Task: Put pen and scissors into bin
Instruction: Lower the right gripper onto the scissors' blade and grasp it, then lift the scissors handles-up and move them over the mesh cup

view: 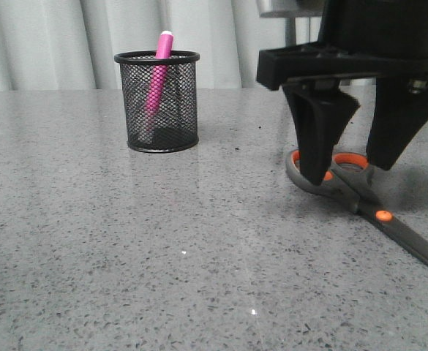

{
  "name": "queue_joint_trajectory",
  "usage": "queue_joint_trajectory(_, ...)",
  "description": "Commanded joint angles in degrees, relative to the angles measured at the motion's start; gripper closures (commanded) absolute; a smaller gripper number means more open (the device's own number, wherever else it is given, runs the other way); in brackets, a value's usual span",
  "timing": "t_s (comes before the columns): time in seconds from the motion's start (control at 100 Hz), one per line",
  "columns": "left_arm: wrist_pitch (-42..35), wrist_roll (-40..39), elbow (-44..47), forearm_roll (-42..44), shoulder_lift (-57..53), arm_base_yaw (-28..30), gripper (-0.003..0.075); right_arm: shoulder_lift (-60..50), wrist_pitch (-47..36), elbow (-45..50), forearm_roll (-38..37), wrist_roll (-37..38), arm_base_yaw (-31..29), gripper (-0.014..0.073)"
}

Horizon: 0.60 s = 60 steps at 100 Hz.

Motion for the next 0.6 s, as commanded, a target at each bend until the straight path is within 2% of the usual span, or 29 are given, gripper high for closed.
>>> queue_joint_trajectory(0.0, 1.46, 0.07, -1.38, 0.54, 0.49, -0.46, 0.0426, -1.09, -0.43, -1.45, 0.01, 0.5, 0.01, 0.0145)
queue_joint_trajectory(0.21, 1.96, 0.07, -1.38, 0.54, 0.49, -0.46, 0.0426, -0.83, -1.51, 2.86, 0.41, 0.65, -0.1, 0.0145)
queue_joint_trajectory(0.51, 1.96, 0.07, -1.38, 0.54, 0.49, -0.46, 0.0426, -0.3, -9.47, 6.31, 2.71, 0.65, -0.6, 0.0151)
queue_joint_trajectory(0.59, 1.96, 0.07, -1.38, 0.54, 0.49, -0.46, 0.0426, -0.18, -10.25, 6.31, 3.05, 0.65, -1.23, 0.0209)
